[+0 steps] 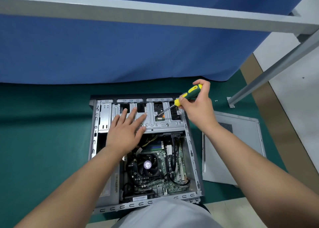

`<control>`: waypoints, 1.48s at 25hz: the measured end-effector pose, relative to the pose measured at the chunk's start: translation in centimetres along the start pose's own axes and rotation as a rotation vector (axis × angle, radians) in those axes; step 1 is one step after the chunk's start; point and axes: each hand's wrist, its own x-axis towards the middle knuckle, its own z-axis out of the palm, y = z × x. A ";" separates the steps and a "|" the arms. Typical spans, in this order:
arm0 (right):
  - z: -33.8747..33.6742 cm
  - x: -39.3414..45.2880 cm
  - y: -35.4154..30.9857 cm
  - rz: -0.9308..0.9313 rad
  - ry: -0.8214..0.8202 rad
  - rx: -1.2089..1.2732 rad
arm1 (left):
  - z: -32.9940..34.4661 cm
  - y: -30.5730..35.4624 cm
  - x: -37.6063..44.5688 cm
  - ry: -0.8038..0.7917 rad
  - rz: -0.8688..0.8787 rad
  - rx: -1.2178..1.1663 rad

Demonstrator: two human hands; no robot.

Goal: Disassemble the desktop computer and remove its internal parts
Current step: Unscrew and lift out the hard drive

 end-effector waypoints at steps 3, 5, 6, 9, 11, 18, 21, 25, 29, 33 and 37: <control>0.7 0.5 -0.3 -0.036 -0.010 -0.070 | 0.9 -0.1 -0.1 0.020 -0.006 0.038; 1.0 0.9 -0.3 -0.047 -0.013 -0.075 | 1.1 0.0 -0.1 0.047 -0.007 0.045; 1.2 1.0 -0.3 -0.050 -0.015 -0.075 | 1.1 0.0 -0.1 0.058 -0.005 0.050; 1.5 1.1 -0.3 -0.054 -0.018 -0.085 | 1.3 -0.1 -0.1 0.076 -0.003 0.062; 1.6 1.2 -0.3 -0.053 -0.019 -0.087 | 1.5 -0.1 -0.2 0.091 -0.004 0.067; 1.8 1.3 -0.2 -0.107 -0.031 -0.118 | 1.8 -0.2 0.0 0.129 -0.004 0.078; 1.6 1.3 -0.1 -0.126 -0.044 -0.130 | 1.8 -0.1 0.0 0.135 -0.002 0.076; 1.5 1.5 -1.9 -0.320 -0.135 -0.292 | 1.8 -0.2 -0.1 0.138 -0.004 0.076; 1.8 2.1 -5.4 -0.581 -0.191 -0.710 | 1.7 -0.2 -0.1 0.122 -0.006 0.077; 2.2 3.0 -7.8 -0.596 -0.038 -1.142 | 1.5 -0.1 -0.1 0.111 -0.014 0.071; 1.5 4.5 -8.6 -0.697 -0.395 -1.007 | 1.4 0.0 -0.1 0.089 -0.018 0.073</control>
